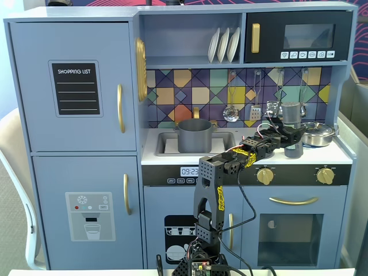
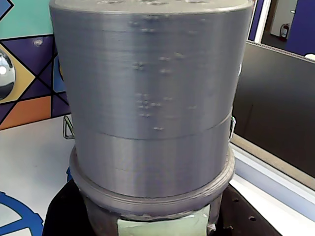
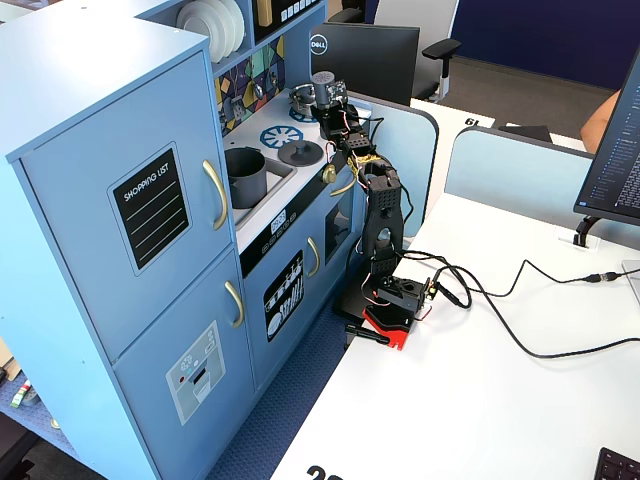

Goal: Put salt in the gray recipient

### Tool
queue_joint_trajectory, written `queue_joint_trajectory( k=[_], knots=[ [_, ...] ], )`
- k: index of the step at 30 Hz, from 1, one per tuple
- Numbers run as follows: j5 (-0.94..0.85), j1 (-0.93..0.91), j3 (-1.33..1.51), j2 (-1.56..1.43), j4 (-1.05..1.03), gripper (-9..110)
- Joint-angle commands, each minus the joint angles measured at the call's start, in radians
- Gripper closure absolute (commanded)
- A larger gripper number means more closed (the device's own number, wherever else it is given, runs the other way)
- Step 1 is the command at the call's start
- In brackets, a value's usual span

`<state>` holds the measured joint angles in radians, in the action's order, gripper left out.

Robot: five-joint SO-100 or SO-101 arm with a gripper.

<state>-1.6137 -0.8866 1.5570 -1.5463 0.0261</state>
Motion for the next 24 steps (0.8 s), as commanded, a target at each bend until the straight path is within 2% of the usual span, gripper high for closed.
queue_joint_trajectory(
  k=[1, 8, 14, 16, 21, 24],
  knots=[
    [0.011, 0.02, -0.074, -0.043, 0.02, 101],
    [0.201, 0.086, -0.101, -0.172, -0.046, 101],
    [0.195, 0.16, -0.129, -0.285, -0.115, 101],
    [0.213, 0.186, -0.175, -0.305, -0.187, 101],
    [0.382, 0.265, -0.411, -0.318, -0.569, 101],
    [0.419, 0.331, -0.462, -0.339, -0.649, 101]
  ],
)
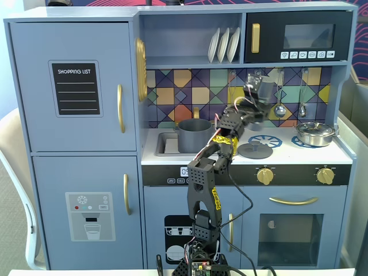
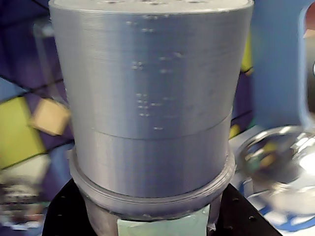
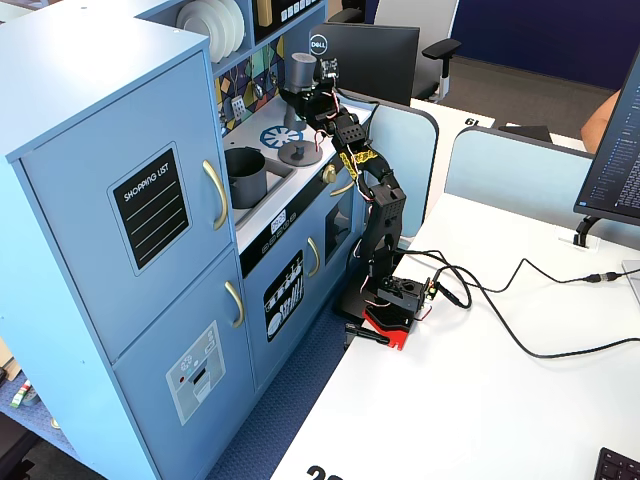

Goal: Put salt in the gray recipient

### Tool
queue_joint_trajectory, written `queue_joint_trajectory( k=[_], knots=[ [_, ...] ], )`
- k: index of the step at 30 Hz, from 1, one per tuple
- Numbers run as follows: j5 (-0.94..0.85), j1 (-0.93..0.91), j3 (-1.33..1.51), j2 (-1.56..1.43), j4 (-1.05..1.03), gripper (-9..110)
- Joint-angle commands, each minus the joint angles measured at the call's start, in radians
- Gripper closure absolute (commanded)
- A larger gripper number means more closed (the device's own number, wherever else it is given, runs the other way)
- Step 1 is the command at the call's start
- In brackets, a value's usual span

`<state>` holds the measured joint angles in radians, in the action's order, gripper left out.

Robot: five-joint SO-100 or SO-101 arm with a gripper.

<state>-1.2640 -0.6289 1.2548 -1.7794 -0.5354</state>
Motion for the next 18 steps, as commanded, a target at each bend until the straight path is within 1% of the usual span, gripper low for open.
queue_joint_trajectory(
  k=[1, 5, 9, 18],
  knots=[
    [0.069, 0.097, -0.161, -0.117, -0.092, 101],
    [0.101, 0.187, -0.164, -0.153, -0.118, 101],
    [0.178, 0.276, -0.17, -0.173, -0.147, 101],
    [0.439, 0.419, -0.169, -0.181, -0.236, 101]
  ],
)
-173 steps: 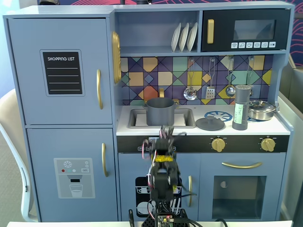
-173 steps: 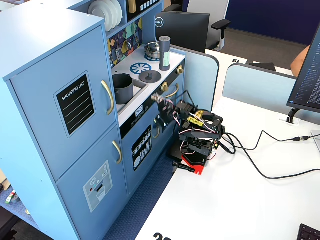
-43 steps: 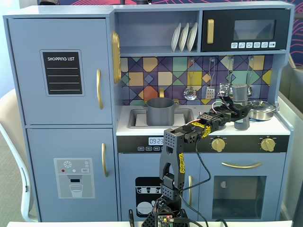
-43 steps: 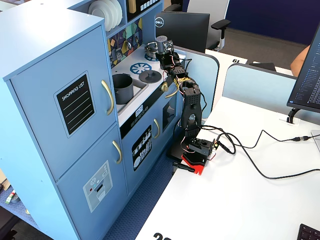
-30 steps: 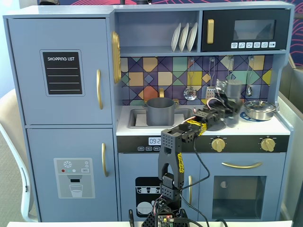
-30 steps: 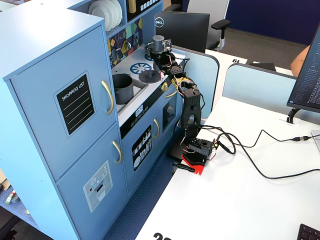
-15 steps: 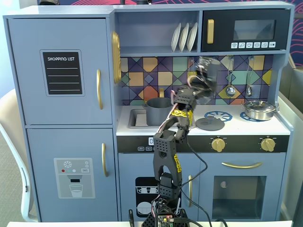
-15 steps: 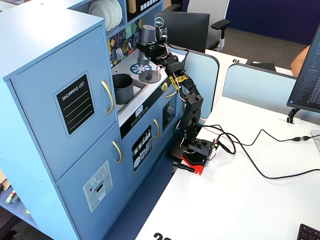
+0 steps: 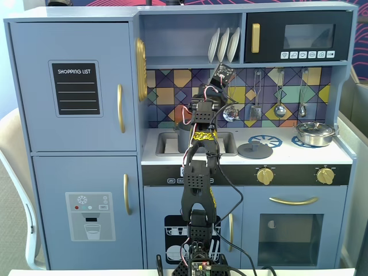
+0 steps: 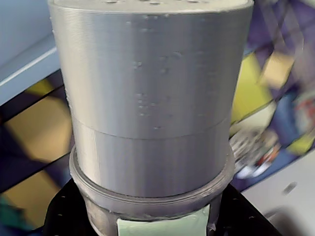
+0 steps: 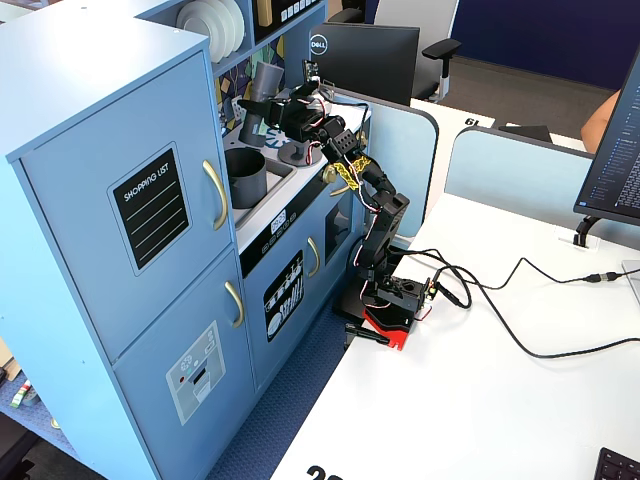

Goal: Put salt in the gray recipient

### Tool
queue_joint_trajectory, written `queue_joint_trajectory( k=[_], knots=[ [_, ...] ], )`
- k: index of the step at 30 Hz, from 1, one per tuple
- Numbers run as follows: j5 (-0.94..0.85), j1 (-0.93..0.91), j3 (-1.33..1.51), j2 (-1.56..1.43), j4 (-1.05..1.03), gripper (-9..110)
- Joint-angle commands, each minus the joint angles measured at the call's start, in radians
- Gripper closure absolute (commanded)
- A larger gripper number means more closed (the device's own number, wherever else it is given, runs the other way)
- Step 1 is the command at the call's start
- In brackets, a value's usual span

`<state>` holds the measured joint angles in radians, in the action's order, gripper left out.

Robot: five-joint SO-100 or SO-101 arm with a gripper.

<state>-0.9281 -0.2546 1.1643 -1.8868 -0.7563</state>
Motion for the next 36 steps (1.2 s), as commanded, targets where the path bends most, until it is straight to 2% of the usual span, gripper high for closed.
queue_joint_trajectory(
  k=[1, 9, 22, 36],
  knots=[
    [0.132, 0.057, -0.077, -0.074, -0.02, 101],
    [0.359, 0.158, -0.077, -0.067, -0.049, 101],
    [0.902, 0.291, -0.103, -0.025, -0.005, 101],
    [1.324, 0.371, -0.106, 0.023, 0.092, 101]
  ],
)
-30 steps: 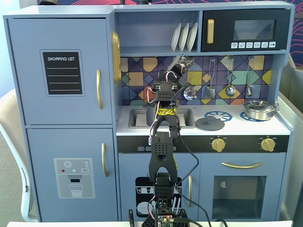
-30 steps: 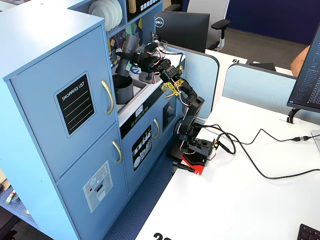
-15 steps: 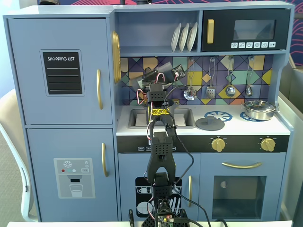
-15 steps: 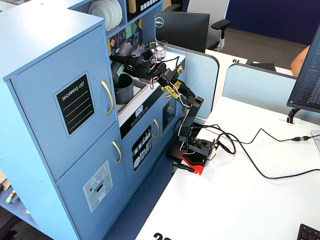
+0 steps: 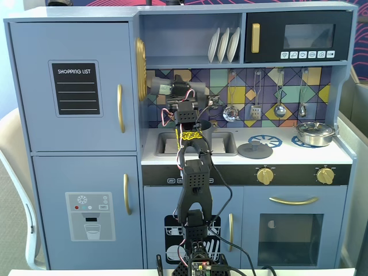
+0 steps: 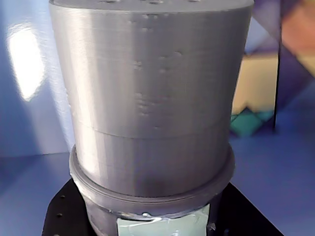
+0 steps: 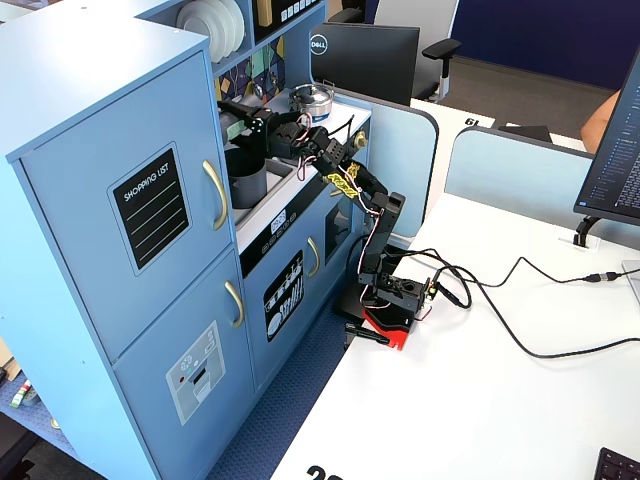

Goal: Put salt in the gray recipient

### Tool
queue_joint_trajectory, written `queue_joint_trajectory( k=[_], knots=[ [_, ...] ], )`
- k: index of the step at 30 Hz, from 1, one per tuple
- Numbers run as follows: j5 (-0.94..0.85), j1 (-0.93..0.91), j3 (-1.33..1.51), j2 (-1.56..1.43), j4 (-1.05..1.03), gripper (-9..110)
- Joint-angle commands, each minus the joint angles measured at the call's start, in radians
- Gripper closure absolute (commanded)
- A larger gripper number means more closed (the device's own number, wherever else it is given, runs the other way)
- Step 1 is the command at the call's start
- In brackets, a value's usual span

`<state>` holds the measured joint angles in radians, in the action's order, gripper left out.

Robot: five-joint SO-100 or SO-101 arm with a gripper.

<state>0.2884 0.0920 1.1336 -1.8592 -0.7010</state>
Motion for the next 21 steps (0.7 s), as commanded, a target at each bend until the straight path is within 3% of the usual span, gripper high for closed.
queue_joint_trajectory(
  k=[1, 12, 21],
  knots=[
    [0.14, 0.029, -0.074, -0.003, 0.043, 101],
    [0.477, 0.003, -0.057, 0.051, 0.144, 101],
    [0.62, -0.046, -0.02, 0.075, 0.17, 101]
  ],
)
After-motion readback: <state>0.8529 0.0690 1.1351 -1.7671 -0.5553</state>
